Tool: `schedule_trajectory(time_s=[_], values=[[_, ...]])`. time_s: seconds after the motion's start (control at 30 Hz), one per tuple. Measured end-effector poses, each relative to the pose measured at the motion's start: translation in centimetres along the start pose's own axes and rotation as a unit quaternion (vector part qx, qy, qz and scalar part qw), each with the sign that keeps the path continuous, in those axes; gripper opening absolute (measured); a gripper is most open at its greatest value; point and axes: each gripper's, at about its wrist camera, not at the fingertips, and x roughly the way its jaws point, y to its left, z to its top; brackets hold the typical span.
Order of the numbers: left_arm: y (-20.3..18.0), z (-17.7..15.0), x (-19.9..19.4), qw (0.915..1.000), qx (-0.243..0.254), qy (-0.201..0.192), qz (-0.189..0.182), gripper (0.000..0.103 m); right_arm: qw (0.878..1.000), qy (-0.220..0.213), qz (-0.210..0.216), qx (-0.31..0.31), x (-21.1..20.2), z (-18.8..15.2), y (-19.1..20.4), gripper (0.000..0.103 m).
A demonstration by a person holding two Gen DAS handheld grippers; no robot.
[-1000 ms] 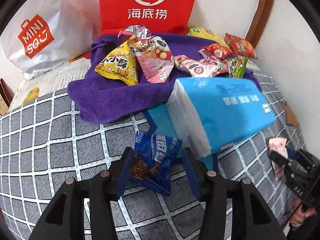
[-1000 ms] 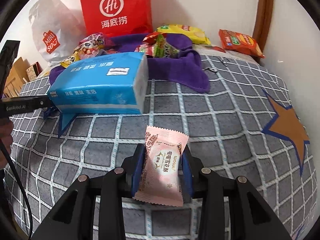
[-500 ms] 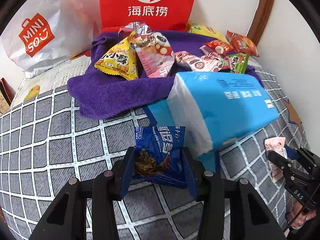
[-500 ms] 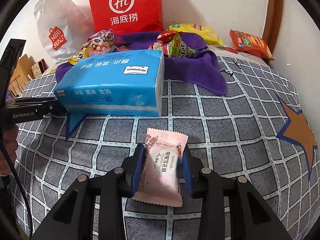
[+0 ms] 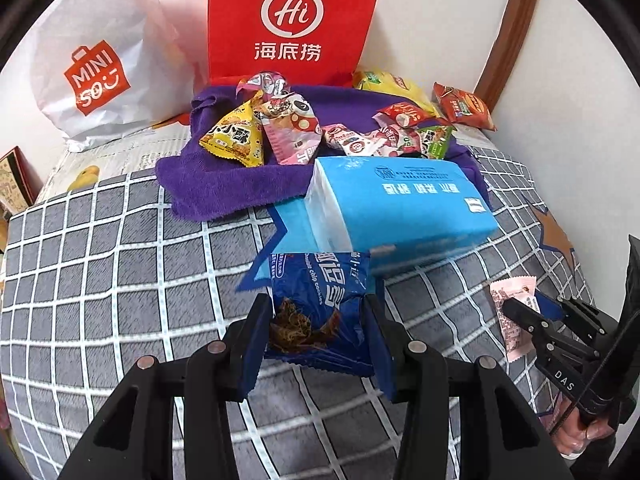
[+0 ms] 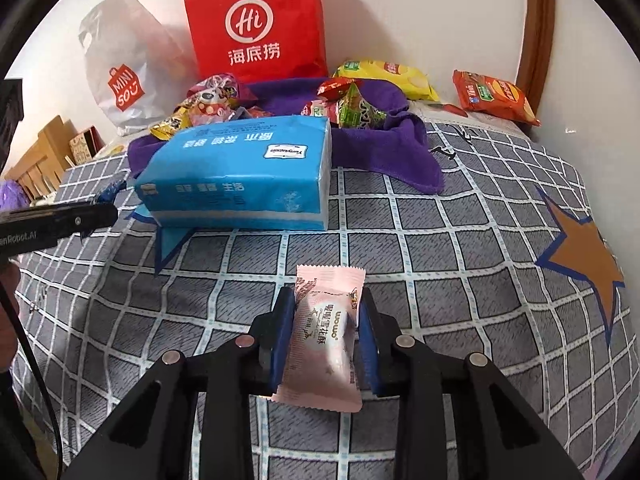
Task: Organize snacks
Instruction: 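Lift the pink biscuit packet with the right gripper while the left gripper lifts the blue snack bag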
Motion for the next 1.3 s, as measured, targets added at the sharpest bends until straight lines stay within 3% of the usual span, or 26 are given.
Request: schedule_trajectory(time_s=[0.47,0.83,1.3], values=[[-2.1,-0.3,-4.4,0.9995,-0.009,-0.026,-0.015,0.043,0.999,-0.052,0.003,0.001,-5.4,1.0,0.1,0.031],[-3.2,2.9,-7.7,0.9978,-0.014,-0.057,-0.031,0.043,0.997,-0.077,-0.008,0.007,-8.1,5.4,0.4,0.031],[-2.7,7.4,-8.9,0.9958,-0.019,-0.079,-0.043,0.043,0.995,-0.1,-0.01,0.012,-8.9,11.3,0.2,0.031]])
